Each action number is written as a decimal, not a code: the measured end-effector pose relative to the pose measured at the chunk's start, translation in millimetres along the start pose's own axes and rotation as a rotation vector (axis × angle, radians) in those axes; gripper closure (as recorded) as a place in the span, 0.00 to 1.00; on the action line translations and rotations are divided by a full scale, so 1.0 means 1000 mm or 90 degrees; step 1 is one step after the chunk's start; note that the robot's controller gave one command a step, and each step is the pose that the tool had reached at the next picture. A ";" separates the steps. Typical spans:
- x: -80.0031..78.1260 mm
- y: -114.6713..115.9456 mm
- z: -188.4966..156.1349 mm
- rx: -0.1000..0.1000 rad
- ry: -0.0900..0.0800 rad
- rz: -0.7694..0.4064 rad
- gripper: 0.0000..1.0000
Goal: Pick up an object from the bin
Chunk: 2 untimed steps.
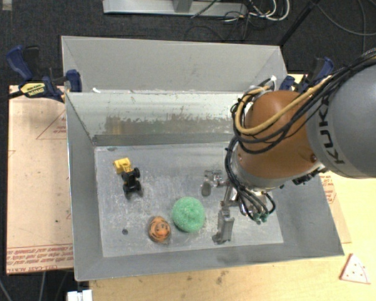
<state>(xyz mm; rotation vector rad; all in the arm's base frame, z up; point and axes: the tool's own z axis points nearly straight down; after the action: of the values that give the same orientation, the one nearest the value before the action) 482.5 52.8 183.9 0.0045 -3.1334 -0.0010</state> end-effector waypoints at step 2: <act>-0.017 0.005 0.045 0.000 -0.010 -0.020 0.00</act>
Offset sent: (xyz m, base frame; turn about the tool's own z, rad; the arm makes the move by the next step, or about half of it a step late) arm 0.0276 0.0107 -0.1083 -0.0728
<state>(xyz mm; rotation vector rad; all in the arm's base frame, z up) 498.8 57.7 138.5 0.0534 -3.1494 -0.0021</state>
